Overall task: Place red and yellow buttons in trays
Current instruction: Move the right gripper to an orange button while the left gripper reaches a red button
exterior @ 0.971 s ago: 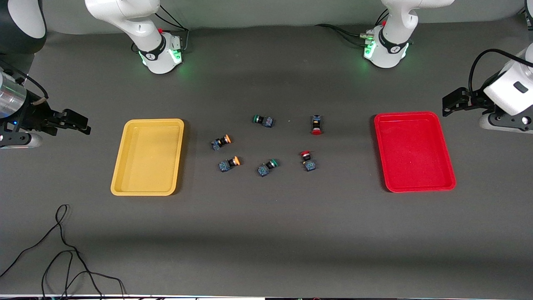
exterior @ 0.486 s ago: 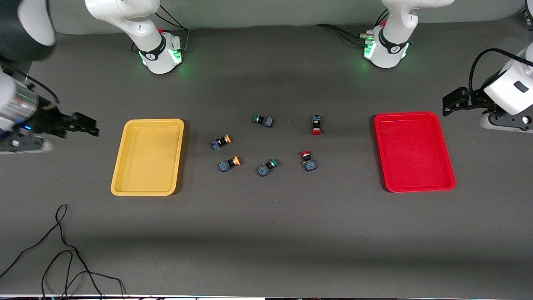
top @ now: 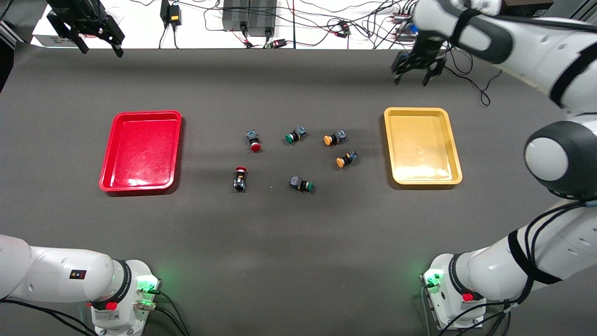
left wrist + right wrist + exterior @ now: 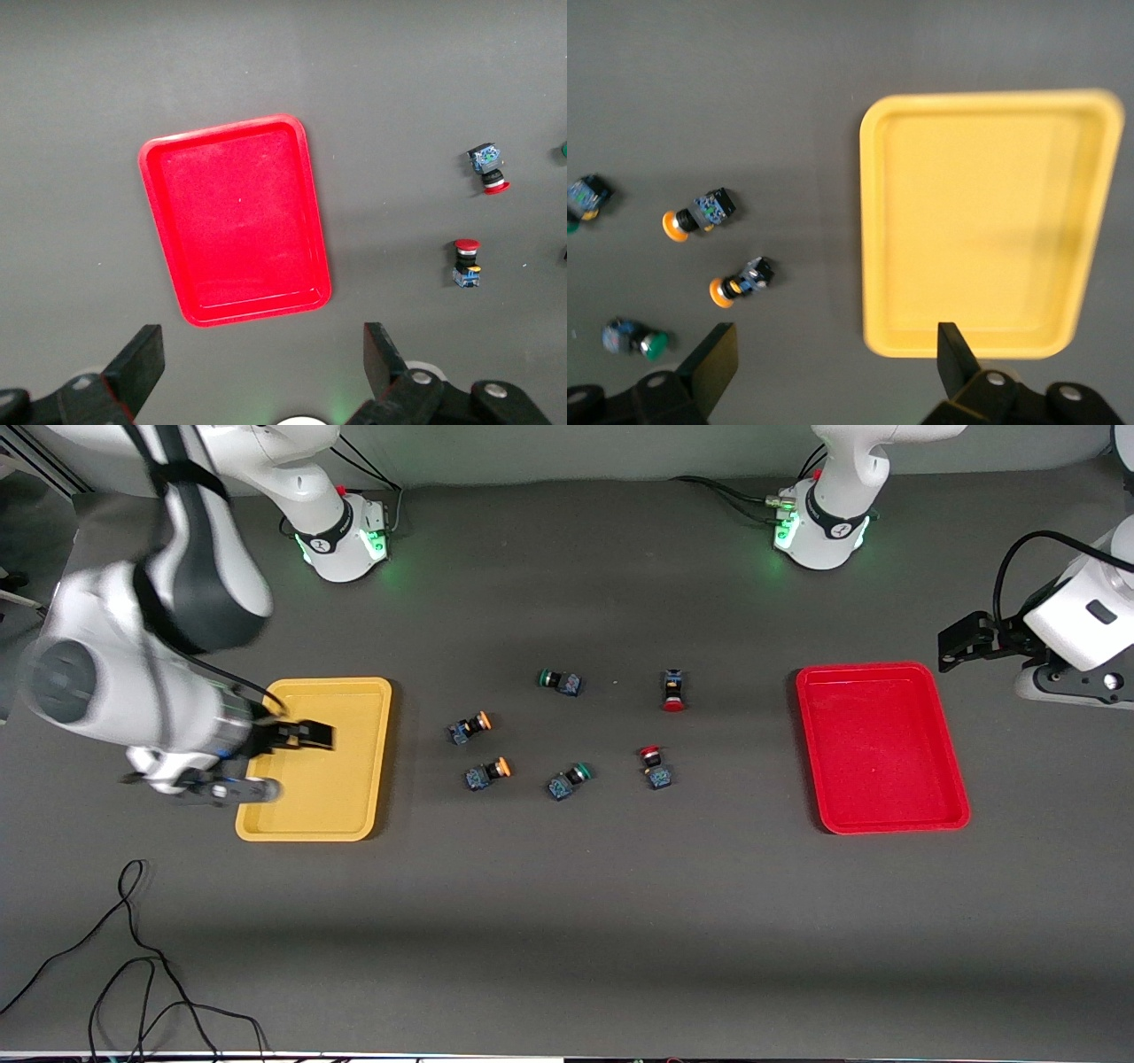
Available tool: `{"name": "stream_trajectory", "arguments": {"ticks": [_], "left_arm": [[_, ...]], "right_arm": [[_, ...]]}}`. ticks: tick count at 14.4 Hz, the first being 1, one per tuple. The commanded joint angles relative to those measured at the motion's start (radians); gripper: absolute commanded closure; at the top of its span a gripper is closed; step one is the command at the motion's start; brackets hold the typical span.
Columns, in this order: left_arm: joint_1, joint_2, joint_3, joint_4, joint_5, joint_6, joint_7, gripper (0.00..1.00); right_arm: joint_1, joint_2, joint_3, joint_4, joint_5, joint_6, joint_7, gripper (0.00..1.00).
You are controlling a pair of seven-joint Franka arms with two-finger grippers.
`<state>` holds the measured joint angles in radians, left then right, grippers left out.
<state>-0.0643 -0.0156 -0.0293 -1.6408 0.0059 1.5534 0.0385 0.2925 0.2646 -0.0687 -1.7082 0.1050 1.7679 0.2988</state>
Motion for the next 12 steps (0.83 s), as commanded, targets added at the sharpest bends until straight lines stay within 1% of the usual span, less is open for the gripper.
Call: {"name": "stream_trajectory", "arguments": {"ticks": [1,2,4,6,8,10,12], "left_arm": [[-0.058,-0.147,-0.003,-0.236,-0.004,0.138,-0.092,0.0],[-0.086,-0.168,-0.004,-0.282,-0.004,0.161,-0.118,0.0],[-0.175,-0.164,-0.004,-0.301,-0.007,0.174,-0.205,0.0],[-0.297,-0.15,-0.004,-0.335,-0.007,0.233,-0.375,0.0],[-0.402,-0.147,-0.009,-0.399,-0.004,0.319,-0.498,0.0],[-0.509,-0.127,-0.011,-0.462,-0.004,0.422,-0.633,0.0],[-0.586,-0.1,-0.011,-0.471,-0.004,0.447,-0.707,0.0]], "right_arm": [[0.088,0.041,-0.006,-0.072,0.012,0.117,0.227,0.0],[0.108,0.039,-0.006,-0.13,0.012,0.193,0.284,0.0],[0.154,0.044,-0.006,-0.227,0.012,0.315,0.4,0.0],[0.178,0.047,-0.006,-0.298,0.012,0.382,0.48,0.0],[0.182,0.047,-0.006,-0.349,0.013,0.418,0.557,0.0],[0.209,0.048,-0.006,-0.39,0.076,0.459,0.609,0.0],[0.232,0.067,-0.006,-0.422,0.136,0.517,0.673,0.0]]}}
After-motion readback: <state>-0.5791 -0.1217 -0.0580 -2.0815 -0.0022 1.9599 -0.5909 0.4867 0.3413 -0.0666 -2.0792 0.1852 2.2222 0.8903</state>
